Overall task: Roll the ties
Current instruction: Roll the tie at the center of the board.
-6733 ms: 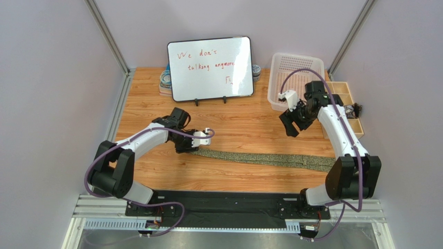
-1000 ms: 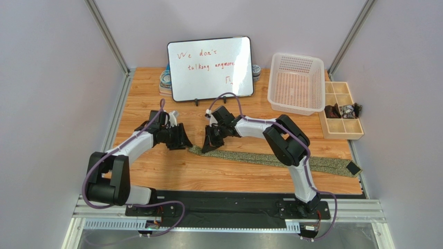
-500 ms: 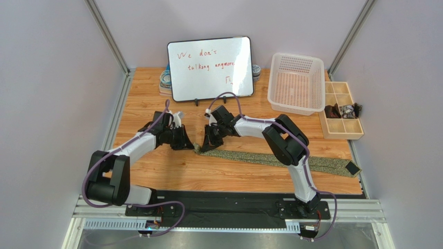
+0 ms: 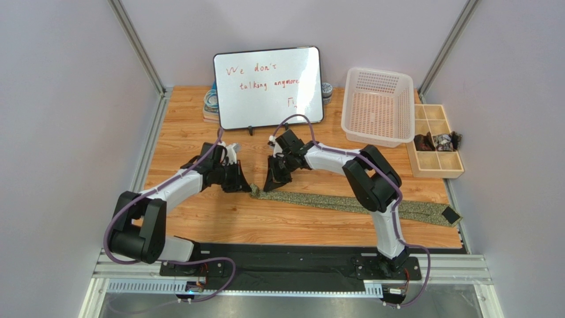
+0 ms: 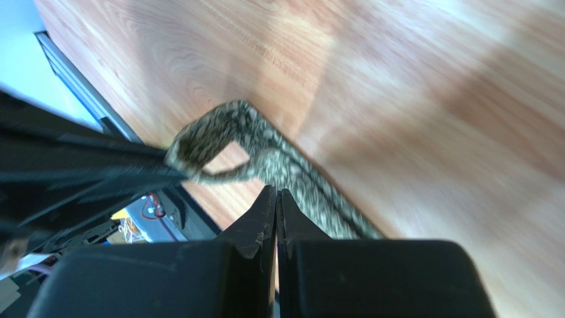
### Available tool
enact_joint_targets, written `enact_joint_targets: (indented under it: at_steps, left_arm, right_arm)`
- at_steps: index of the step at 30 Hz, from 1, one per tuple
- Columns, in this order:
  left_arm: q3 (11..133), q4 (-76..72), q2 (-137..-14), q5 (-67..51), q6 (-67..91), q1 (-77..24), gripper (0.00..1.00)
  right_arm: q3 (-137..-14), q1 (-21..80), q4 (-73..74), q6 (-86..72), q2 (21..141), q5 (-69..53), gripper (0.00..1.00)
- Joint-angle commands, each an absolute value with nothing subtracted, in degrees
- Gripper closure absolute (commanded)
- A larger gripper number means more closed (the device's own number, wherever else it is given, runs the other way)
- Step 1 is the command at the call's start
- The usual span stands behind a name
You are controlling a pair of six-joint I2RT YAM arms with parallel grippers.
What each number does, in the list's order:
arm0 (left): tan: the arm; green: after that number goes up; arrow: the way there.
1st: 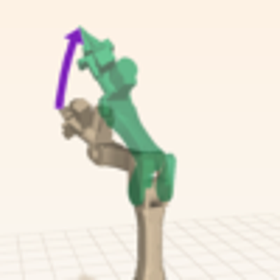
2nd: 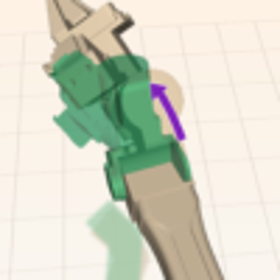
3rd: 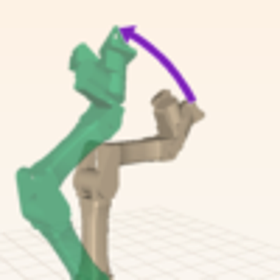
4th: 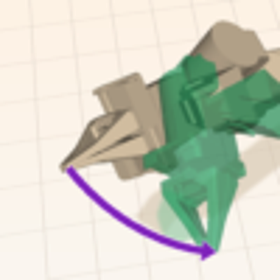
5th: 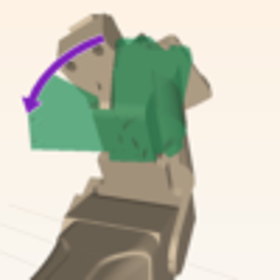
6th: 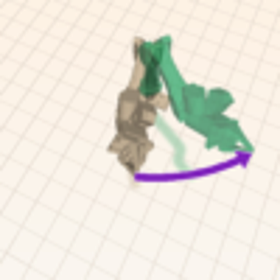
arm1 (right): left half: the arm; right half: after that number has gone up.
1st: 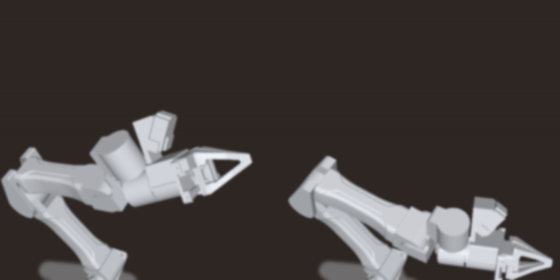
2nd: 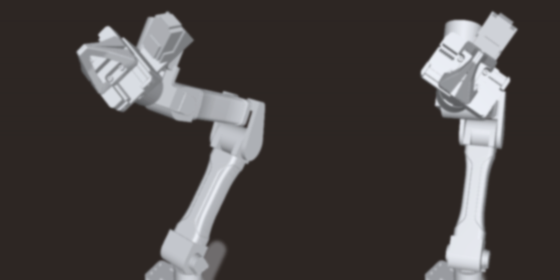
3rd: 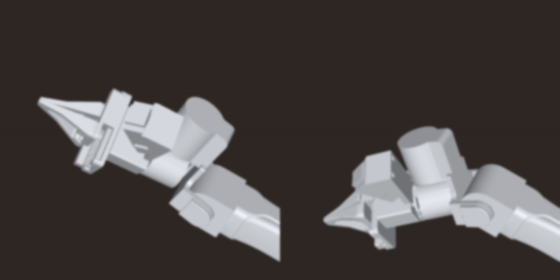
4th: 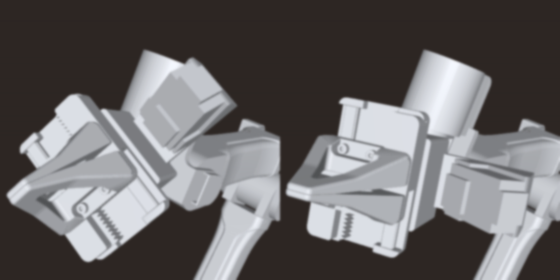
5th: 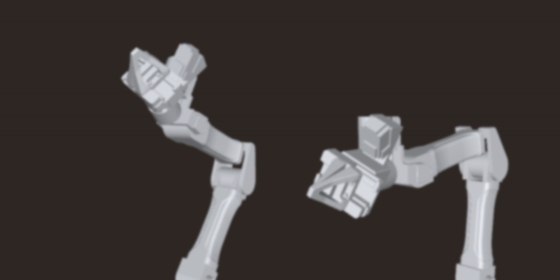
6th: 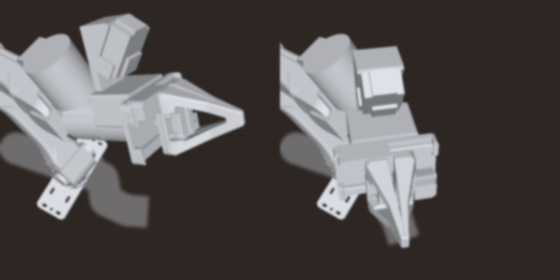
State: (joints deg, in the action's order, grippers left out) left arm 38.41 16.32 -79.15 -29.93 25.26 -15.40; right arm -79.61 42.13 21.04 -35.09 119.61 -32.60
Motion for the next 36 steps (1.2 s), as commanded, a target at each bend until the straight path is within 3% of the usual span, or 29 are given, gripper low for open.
enact_joint_targets:
  at_steps: [1,12,25,36]
  left_arm:
    - [39.99,16.17,-78.93,-28.57,25.58,-15.56,1.0]
    - [41.13,17.31,-77.61,-27.42,25.93,-15.64,1.0]
    - [41.4,14.33,-78.13,-28.3,27.33,-19.95,1.0]
    - [42.28,11.16,-86.39,-26.37,27.69,-21.89,1.0]
  right_arm:
    - [-78.84,39.91,25.48,-33.13,112.34,-34.01,0.97]
    - [-74.18,38.76,29.88,-28.66,114.17,-33.23,0.97]
    - [-76.37,39.38,24.44,-33.13,119.44,-33.49,0.97]
    - [-74.63,39.38,19.7,-35.93,117.34,-37.17,0.93]
